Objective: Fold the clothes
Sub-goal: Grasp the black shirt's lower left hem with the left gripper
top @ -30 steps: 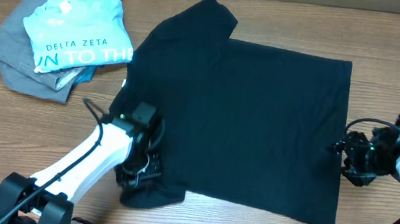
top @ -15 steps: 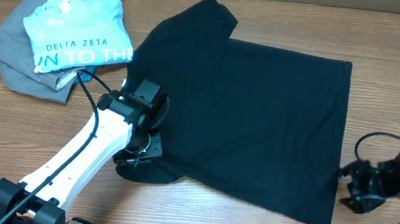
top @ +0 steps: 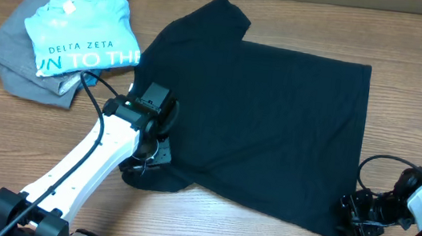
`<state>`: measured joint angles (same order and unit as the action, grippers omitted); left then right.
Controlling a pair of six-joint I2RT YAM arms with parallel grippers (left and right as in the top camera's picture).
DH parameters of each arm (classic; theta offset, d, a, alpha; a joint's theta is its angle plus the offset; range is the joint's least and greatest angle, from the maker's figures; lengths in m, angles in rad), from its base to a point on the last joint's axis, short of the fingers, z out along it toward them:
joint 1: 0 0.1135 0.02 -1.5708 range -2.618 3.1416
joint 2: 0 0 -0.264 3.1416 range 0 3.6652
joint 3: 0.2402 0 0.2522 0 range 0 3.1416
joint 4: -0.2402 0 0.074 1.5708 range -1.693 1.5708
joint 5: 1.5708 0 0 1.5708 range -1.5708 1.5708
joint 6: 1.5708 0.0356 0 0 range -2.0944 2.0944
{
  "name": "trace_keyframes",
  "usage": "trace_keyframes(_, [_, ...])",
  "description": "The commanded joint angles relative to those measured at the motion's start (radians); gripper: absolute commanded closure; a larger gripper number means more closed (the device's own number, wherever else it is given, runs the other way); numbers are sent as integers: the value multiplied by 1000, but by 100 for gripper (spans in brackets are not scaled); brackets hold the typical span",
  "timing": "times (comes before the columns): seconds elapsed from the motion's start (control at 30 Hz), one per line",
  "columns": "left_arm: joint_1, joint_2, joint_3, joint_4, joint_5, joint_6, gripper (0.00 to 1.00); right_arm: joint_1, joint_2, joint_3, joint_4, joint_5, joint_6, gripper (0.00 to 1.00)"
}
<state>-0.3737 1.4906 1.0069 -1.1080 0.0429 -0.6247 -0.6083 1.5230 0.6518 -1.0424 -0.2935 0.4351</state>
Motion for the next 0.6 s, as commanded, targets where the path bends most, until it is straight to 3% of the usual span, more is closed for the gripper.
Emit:
trace_keyframes(0.0, [-5,1,20,12,-24,19,91,-3,-16,-56,26,-6,57,58])
trace_keyframes(0.23, [-5,1,20,16,-25,20,89,-3,-16,-90,76,-25,71,90])
trace_keyframes(0.57, [2,1,20,-6,-57,27,89,-3,-16,57,-42,-23,19,95])
